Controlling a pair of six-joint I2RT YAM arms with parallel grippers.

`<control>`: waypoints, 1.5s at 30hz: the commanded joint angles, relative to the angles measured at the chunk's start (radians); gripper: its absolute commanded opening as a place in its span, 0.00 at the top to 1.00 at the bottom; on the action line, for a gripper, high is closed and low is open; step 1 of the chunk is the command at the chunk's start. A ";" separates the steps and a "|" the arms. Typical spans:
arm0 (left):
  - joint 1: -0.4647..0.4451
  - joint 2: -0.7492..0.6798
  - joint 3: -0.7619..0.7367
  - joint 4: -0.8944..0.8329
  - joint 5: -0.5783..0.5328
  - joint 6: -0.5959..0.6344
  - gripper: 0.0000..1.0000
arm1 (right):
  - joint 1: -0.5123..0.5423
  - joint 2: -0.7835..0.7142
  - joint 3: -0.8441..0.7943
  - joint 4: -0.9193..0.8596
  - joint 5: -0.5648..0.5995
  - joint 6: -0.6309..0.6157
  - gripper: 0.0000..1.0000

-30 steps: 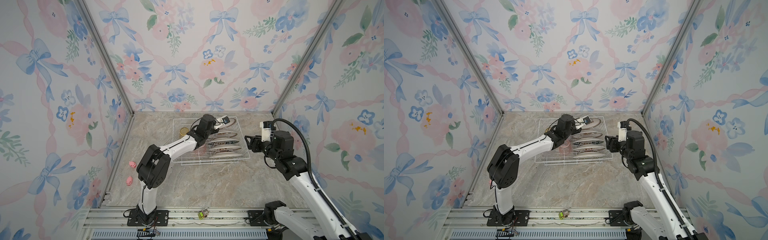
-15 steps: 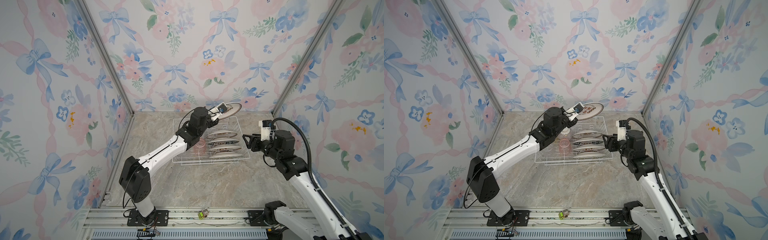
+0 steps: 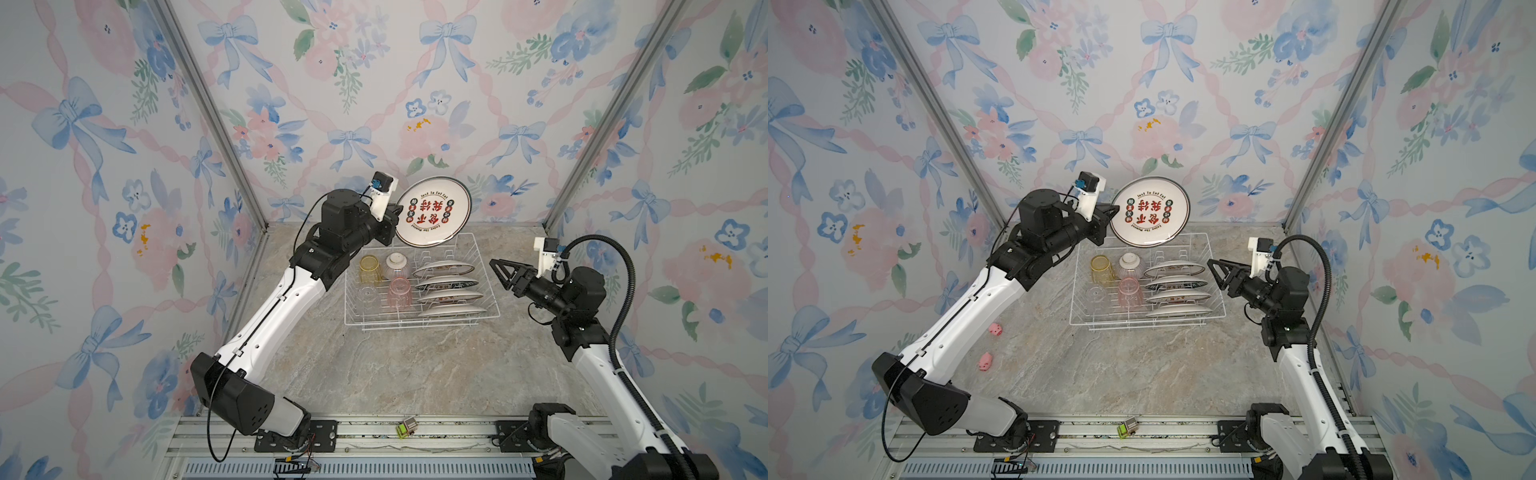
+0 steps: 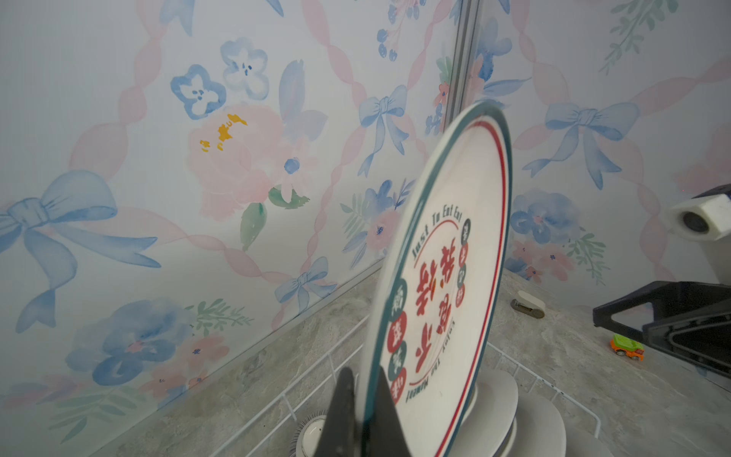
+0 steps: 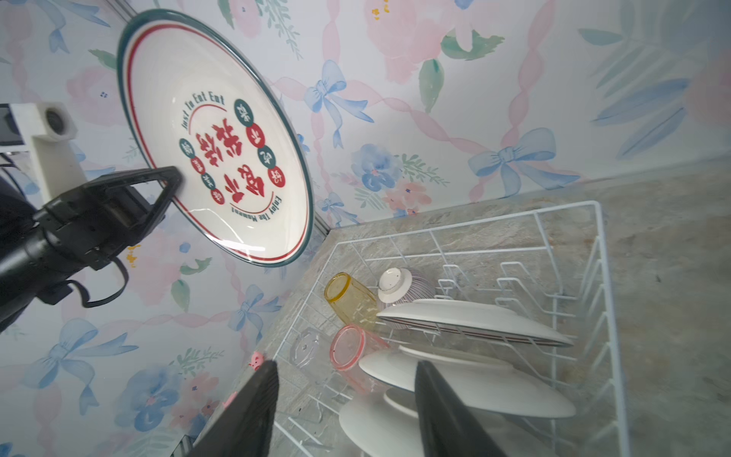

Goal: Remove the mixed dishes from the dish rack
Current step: 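Lift the printed plate with the left gripper while the right gripper approaches, then grasp the printed plate's rim with the right gripper opposite the left gripper, then carry the plate with the right gripper while the left gripper releases and withdraws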

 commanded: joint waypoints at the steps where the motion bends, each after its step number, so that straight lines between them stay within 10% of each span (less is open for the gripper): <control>1: -0.013 -0.009 -0.040 0.005 0.197 -0.143 0.99 | 0.007 0.003 -0.018 0.200 -0.116 0.109 0.40; 13: -0.014 0.000 -0.160 0.186 0.348 -0.280 0.99 | 0.037 0.035 -0.027 0.211 -0.081 0.116 0.34; 27: -0.074 0.095 -0.143 0.216 0.360 -0.300 1.00 | 0.073 0.062 -0.021 0.231 -0.059 0.128 0.68; 31: -0.076 0.106 -0.143 0.227 0.358 -0.304 1.00 | 0.073 0.062 -0.024 0.227 -0.053 0.138 0.99; 36: -0.076 0.121 -0.140 0.230 0.361 -0.308 0.99 | 0.075 0.054 -0.024 0.222 -0.049 0.145 1.00; 45: -0.082 0.057 -0.227 0.322 0.325 -0.288 0.59 | 0.013 0.016 0.012 0.090 0.095 0.146 1.00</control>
